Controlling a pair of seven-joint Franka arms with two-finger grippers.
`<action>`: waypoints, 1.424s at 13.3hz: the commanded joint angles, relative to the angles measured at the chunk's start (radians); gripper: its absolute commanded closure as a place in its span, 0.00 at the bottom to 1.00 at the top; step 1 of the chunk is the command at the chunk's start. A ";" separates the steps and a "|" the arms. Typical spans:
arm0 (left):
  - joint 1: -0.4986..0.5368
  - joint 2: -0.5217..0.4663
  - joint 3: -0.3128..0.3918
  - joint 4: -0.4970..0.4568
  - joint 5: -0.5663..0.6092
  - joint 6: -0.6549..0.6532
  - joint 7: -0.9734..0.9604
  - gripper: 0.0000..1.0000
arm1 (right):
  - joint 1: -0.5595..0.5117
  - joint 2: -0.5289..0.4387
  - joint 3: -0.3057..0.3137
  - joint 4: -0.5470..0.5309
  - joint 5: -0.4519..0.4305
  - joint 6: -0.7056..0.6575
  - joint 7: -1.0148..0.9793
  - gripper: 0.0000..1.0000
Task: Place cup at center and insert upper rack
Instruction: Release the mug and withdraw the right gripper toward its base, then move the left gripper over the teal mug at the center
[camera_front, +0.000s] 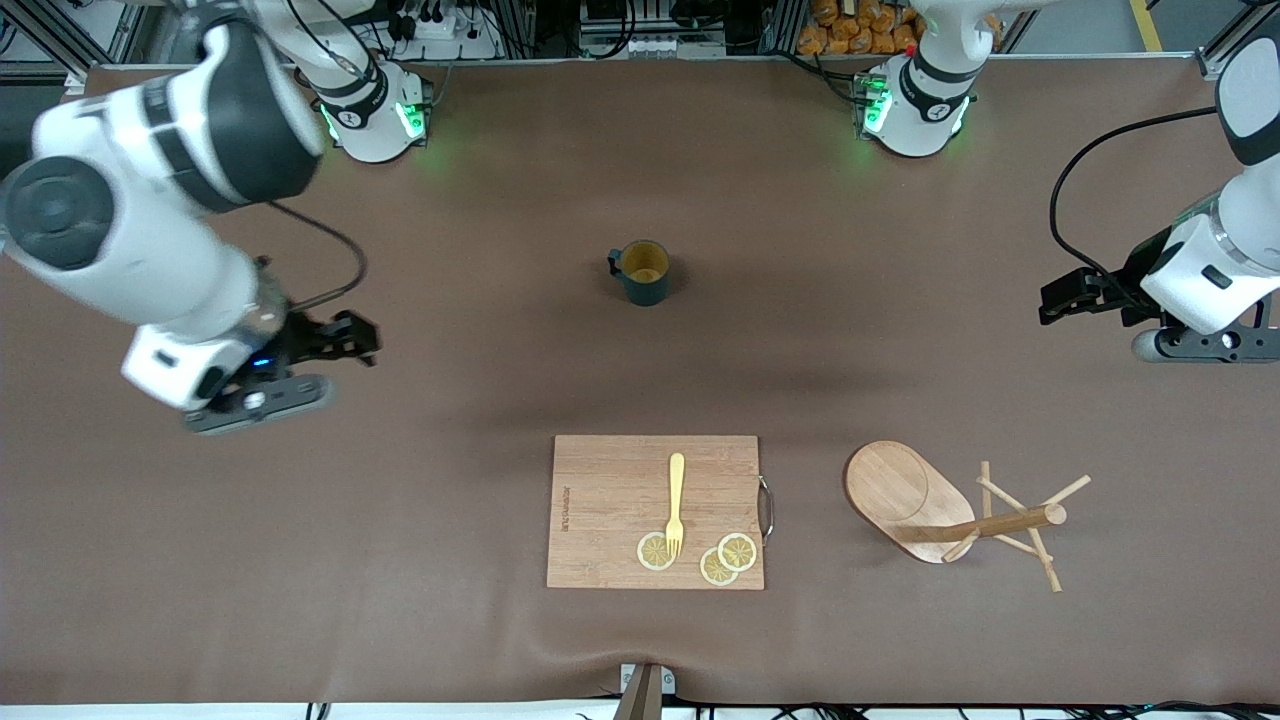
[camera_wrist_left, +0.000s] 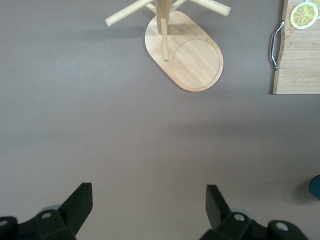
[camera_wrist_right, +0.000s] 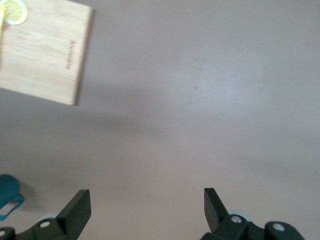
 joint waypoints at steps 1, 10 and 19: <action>-0.004 -0.005 -0.011 0.004 0.000 0.006 -0.019 0.00 | -0.088 -0.018 0.018 -0.001 -0.013 -0.013 -0.007 0.00; -0.002 -0.028 -0.147 0.008 -0.005 0.000 -0.306 0.00 | -0.256 -0.017 0.013 0.077 -0.012 -0.012 -0.123 0.00; -0.073 -0.024 -0.195 0.011 -0.074 0.006 -0.643 0.00 | -0.145 -0.083 -0.085 0.001 -0.004 0.009 -0.109 0.00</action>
